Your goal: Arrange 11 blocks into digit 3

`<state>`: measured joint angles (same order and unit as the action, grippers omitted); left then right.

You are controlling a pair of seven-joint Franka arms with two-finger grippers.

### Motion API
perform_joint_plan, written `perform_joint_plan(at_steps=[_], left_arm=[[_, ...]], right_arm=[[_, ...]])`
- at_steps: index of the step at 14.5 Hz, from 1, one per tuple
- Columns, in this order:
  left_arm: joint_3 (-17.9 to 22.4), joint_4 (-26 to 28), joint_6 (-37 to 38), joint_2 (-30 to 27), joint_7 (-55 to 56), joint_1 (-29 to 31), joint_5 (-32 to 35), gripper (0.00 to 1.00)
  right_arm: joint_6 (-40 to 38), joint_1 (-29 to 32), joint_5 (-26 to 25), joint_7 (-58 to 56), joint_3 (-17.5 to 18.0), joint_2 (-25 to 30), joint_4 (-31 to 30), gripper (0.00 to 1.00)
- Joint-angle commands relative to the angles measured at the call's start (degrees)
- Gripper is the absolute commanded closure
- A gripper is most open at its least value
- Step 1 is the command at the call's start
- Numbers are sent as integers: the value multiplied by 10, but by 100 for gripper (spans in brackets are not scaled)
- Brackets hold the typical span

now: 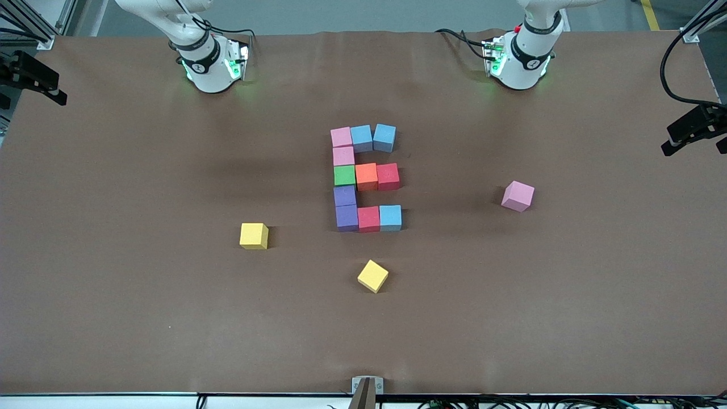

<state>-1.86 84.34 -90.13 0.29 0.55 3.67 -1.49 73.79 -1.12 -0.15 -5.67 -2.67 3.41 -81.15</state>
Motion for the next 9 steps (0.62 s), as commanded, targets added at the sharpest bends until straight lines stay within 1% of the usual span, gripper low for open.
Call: perform_joint_plan(at_steps=[1, 2, 9], left_arm=[[52, -16, 13, 4, 2, -48, 8, 0], [57, -16, 13, 3, 2, -52, 8, 0], [53, -16, 13, -1, 2, -50, 10, 0]], right_arm=[[0, 4, 8, 2, 0, 10, -7, 0], [0, 4, 8, 2, 0, 9, -7, 0], [0, 5, 8, 2, -1, 10, -8, 0]])
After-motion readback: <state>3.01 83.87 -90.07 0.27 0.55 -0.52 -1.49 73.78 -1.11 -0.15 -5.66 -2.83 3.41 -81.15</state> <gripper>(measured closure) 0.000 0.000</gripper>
